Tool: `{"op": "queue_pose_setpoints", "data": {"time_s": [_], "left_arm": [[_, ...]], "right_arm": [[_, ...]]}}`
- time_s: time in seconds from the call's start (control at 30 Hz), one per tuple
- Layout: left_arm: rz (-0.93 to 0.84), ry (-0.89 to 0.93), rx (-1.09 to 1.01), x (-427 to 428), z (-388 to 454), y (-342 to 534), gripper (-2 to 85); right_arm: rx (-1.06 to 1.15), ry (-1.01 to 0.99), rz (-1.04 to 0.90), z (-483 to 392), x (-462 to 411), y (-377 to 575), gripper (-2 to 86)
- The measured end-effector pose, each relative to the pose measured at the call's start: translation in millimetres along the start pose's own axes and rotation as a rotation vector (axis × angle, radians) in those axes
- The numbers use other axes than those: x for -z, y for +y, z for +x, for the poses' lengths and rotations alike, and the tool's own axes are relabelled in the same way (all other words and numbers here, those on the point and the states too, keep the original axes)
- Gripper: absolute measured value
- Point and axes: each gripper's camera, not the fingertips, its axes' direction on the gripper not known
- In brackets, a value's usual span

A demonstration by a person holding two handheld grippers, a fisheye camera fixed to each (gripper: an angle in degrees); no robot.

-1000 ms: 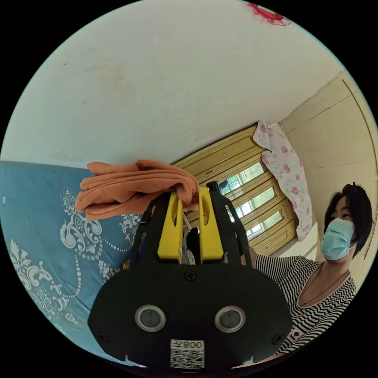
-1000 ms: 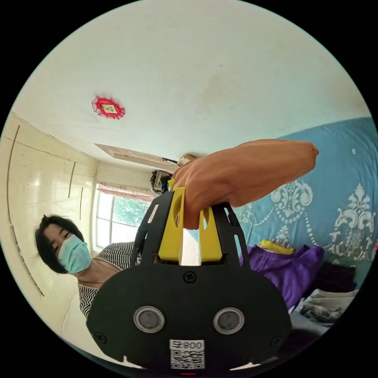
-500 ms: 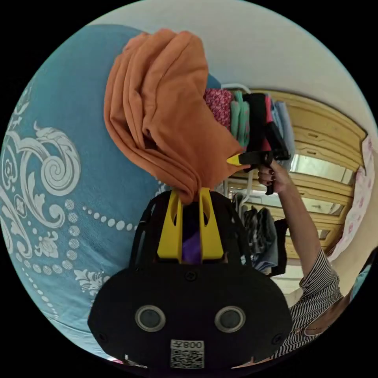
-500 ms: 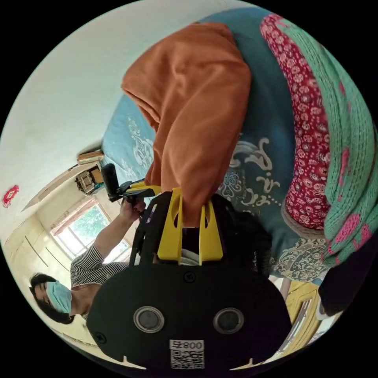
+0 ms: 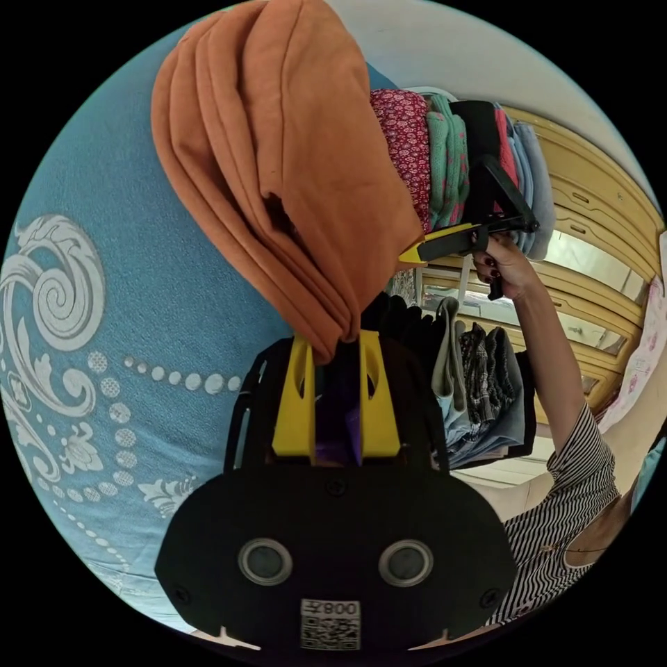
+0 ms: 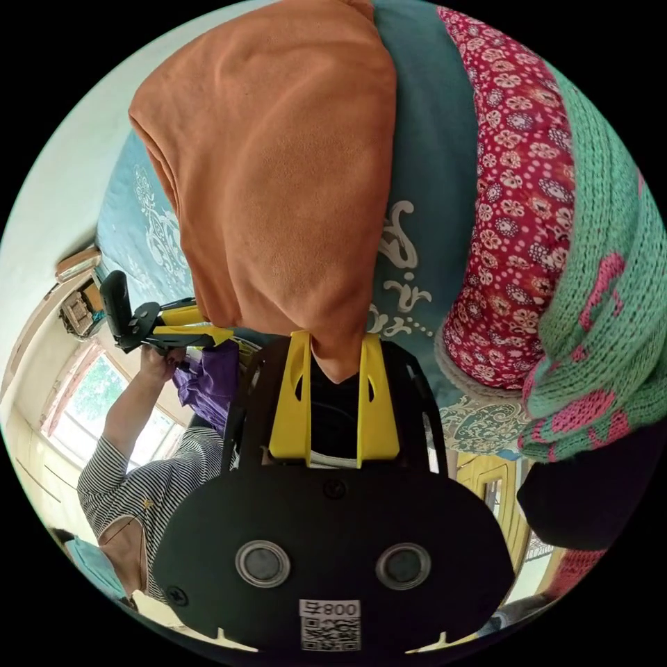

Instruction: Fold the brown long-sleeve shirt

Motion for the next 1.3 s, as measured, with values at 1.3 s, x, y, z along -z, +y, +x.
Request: {"op": "queue_pose_setpoints", "data": {"time_s": [1.3], "left_arm": [[0.316, 0.274, -0.139, 194, -87, 427, 0.1]], "right_arm": [[-0.014, 0.122, 0.581, -270, 40, 396, 10.7]]}}
